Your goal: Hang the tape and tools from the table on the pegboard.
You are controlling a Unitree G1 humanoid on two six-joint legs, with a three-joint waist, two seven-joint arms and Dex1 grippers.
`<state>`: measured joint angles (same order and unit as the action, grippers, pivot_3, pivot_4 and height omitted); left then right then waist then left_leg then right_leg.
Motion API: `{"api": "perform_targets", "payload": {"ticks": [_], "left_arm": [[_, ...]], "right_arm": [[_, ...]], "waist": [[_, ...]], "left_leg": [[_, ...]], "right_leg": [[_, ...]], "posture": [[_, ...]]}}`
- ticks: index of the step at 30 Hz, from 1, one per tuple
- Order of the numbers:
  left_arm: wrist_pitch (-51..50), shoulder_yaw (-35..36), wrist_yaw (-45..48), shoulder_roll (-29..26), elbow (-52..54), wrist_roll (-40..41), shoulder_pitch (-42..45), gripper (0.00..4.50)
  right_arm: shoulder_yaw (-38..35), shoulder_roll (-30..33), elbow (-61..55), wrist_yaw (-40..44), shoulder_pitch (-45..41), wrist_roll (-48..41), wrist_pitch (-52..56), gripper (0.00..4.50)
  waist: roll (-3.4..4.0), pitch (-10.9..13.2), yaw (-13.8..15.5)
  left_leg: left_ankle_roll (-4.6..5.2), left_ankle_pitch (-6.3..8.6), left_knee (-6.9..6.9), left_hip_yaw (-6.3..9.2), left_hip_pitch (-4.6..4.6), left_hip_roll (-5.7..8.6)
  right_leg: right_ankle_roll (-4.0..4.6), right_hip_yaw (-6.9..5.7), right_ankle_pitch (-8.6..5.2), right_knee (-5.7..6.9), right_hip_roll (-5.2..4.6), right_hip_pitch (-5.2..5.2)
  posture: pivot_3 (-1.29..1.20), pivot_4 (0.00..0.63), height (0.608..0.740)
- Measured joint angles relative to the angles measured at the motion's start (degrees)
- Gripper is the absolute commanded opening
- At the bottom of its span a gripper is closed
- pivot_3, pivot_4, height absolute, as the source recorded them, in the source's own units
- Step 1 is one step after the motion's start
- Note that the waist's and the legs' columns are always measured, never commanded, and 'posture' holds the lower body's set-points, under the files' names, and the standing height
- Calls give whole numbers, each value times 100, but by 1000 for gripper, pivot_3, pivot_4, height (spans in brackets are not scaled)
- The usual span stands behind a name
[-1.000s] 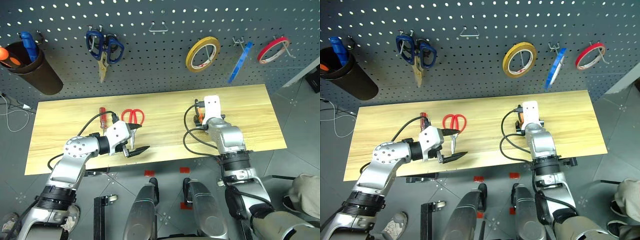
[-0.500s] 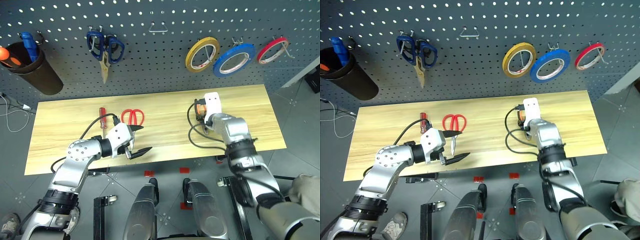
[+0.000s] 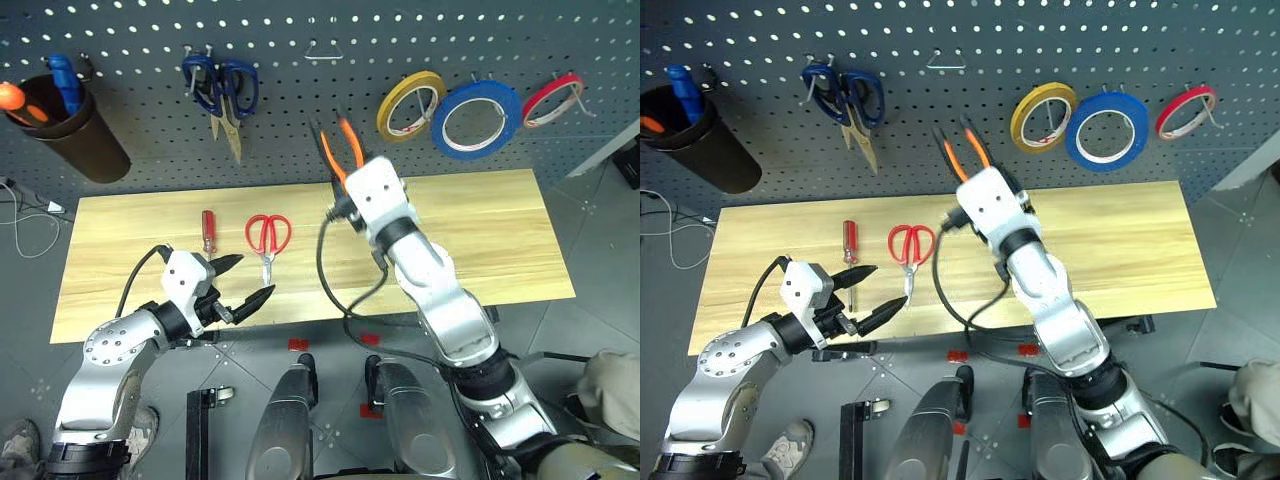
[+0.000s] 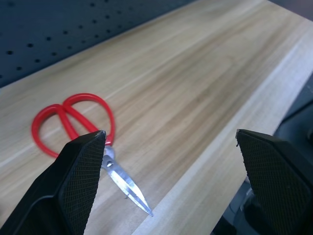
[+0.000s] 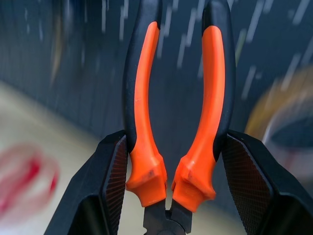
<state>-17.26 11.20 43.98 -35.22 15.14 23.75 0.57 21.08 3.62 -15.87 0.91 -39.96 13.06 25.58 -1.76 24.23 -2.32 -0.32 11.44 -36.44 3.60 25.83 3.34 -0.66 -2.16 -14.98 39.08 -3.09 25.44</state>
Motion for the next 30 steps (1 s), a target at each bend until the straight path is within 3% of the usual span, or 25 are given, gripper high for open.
{"api": "perform_targets", "payload": {"ticks": [6,16,22,30], "left_arm": [[-588,32,-410,-23,237,134,685,4500],[-973,-328,-729,-33,180,21,2312,4500],[-1103,-426,-718,-30,-4,9,2518,4500],[-1006,-425,-725,-34,-15,-130,2389,4500]], "right_arm": [[-582,-194,1480,-418,-1673,44,-1638,2596],[-1330,-282,3786,-764,-3200,-82,-2823,2596],[-1542,-448,4313,-866,-3498,-149,-3193,2596],[-1550,-884,4266,-874,-3214,-330,-3050,2596]], "waist": [[-17,-10,91],[-20,-11,72],[-20,-11,20],[-20,-11,31]], "left_leg": [[-8,-10,-5,16,-1,3],[-8,-15,-6,8,2,1],[-7,-16,12,-4,1,-3],[-6,-16,13,-8,1,-3]], "right_leg": [[10,-18,6,-1,1,-13],[11,-16,6,-1,2,-9],[11,-8,6,-2,2,3],[11,-3,6,0,2,4]], "posture": [[40,384,740],[32,390,740],[28,389,740],[28,393,740]]}}
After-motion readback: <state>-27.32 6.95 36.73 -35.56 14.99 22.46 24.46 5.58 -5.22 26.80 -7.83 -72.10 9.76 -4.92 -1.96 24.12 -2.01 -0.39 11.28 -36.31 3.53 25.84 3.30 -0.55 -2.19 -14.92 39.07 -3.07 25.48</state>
